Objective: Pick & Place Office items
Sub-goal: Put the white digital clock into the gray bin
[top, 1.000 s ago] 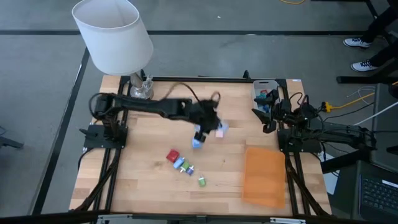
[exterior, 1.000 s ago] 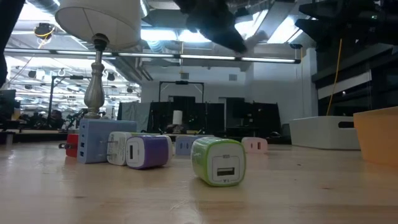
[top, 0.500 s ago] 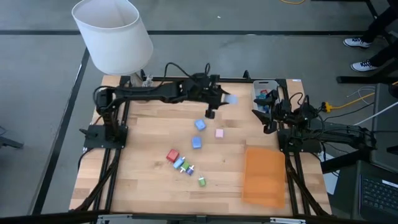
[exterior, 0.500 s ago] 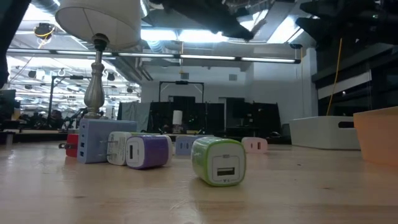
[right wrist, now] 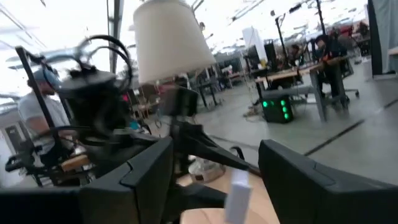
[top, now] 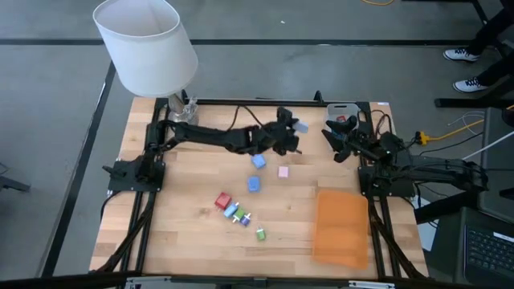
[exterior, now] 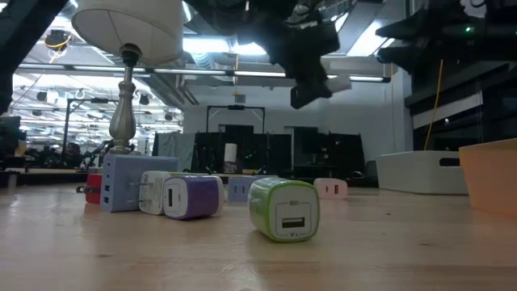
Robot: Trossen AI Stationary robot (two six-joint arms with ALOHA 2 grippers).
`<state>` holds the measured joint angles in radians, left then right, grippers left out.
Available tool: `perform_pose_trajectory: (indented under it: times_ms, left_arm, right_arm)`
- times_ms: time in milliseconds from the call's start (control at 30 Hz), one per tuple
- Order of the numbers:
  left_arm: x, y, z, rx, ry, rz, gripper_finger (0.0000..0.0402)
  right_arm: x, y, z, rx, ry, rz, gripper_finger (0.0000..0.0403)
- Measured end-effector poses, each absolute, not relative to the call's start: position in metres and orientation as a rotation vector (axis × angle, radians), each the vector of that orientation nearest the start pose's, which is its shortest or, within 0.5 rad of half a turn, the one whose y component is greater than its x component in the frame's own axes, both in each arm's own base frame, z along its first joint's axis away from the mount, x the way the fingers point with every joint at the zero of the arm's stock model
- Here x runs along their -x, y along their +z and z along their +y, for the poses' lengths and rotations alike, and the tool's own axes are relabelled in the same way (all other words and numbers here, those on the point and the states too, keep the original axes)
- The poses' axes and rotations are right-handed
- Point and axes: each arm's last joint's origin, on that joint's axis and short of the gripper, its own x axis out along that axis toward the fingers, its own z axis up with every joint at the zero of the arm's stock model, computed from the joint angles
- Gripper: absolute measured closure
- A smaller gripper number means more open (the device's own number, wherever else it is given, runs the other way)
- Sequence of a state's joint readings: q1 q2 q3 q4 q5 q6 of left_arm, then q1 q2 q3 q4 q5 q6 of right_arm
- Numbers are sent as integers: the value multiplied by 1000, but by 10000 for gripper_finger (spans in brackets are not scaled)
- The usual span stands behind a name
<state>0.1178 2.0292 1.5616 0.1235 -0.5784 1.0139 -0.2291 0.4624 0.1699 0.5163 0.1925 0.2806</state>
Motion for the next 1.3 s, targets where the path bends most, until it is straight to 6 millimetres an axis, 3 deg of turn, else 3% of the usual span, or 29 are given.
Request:
perform_pose_trajectory:
  times_ms: [200, 567, 833, 967, 1300]
  left_arm:
    - [-468, 259, 51, -1090, 493, 646, 248]
    - [-474, 294, 46, -1100, 534, 586, 248]
    - [-474, 293, 40, -1111, 508, 605, 248]
    - [-474, 293, 39, -1111, 504, 602, 248]
    - [-474, 293, 39, -1116, 504, 597, 248]
  right_arm:
    - [-134, 232, -37, -277, -379, -236, 168]
    - [-159, 239, -41, -288, -351, -142, 168]
    - [-160, 240, -41, -269, -353, -137, 175]
    - [-160, 240, -41, -262, -353, -135, 205]
    - [-161, 240, -41, -254, -326, -133, 332]
